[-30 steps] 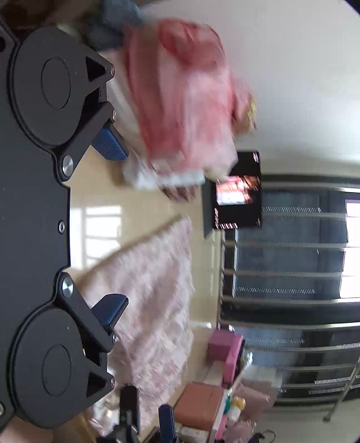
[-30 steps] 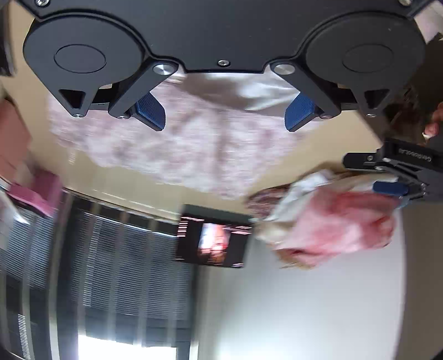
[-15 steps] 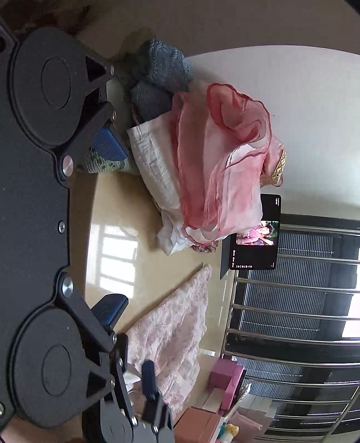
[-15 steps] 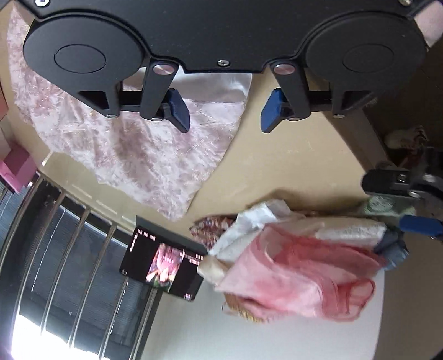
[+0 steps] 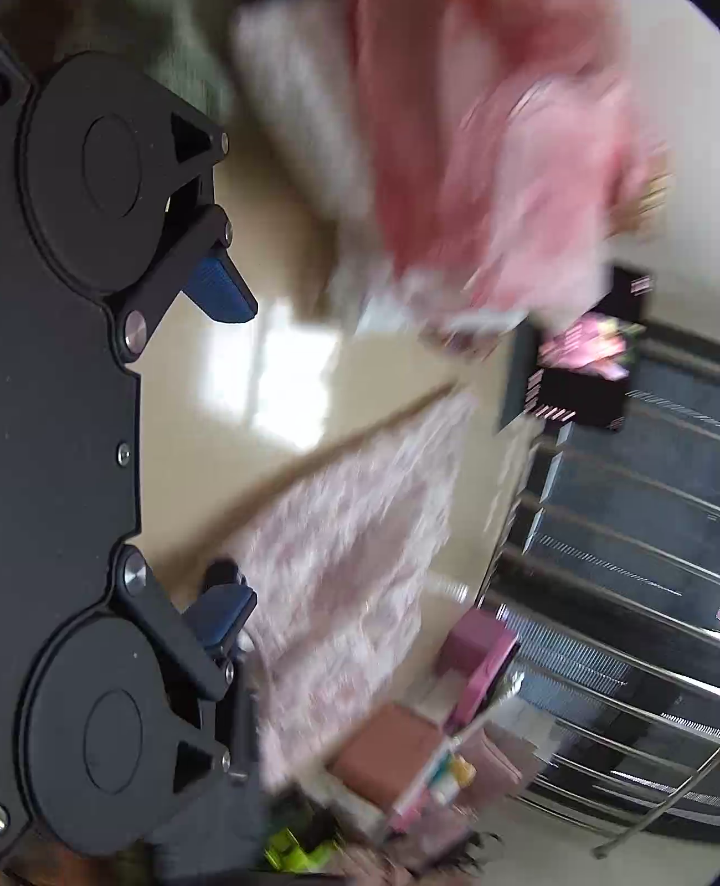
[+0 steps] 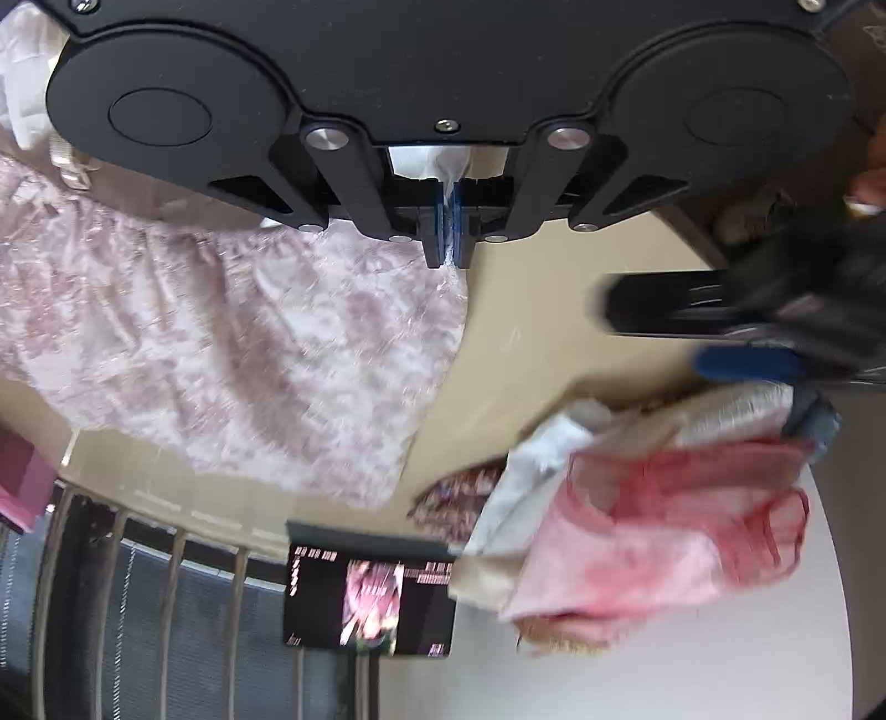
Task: Fold clothes
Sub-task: 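Grasp the dress hem with the right tool, then with the left tool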
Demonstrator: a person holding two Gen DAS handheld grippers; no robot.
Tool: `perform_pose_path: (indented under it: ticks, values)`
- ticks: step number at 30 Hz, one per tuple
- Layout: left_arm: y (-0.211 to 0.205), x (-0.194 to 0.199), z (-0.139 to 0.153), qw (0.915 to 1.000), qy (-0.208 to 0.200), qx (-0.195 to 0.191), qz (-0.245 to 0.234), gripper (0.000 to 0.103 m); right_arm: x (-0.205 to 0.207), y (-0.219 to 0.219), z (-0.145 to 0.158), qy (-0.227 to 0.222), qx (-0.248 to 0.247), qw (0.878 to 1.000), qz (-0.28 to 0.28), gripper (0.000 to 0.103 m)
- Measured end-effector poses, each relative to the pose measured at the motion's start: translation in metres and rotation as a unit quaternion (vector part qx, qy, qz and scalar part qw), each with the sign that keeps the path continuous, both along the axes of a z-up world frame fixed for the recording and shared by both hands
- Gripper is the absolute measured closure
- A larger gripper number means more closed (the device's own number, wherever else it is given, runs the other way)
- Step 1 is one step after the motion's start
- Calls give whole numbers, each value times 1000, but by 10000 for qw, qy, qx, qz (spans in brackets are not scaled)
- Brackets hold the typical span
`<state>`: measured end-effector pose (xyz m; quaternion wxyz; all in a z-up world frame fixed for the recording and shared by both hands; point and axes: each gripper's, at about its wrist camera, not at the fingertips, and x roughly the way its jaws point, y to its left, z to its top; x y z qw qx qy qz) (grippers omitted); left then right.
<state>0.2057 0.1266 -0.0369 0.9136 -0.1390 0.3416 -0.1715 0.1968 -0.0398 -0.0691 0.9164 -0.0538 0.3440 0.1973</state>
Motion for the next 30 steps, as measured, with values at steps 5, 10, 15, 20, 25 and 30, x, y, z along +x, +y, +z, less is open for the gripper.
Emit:
perform_pose_path:
  ticks: [5,10,15,20,25,30]
  values:
    - [-10,62,-14,9924,888,-844,145,30,-13,-18,7,-265,342,9990,-54,101]
    - [-23,118,-28,9839,1218,-1195,524,44,-21,-36,13,-435,623,9971,-31,101]
    - [-29,170,-31,9803,1289,-1127,985,61,-25,-52,17,-470,922,9946,-9,101]
    - [-32,203,-34,9795,1353,-939,1159,83,-26,-65,18,-530,1188,9915,62,101]
    - [-30,217,-30,9821,1337,-501,1231,100,-25,-71,11,-418,1370,9896,157,101]
    - [-31,210,-20,9851,1150,-364,1228,101,-23,-76,5,-306,1551,9871,252,101]
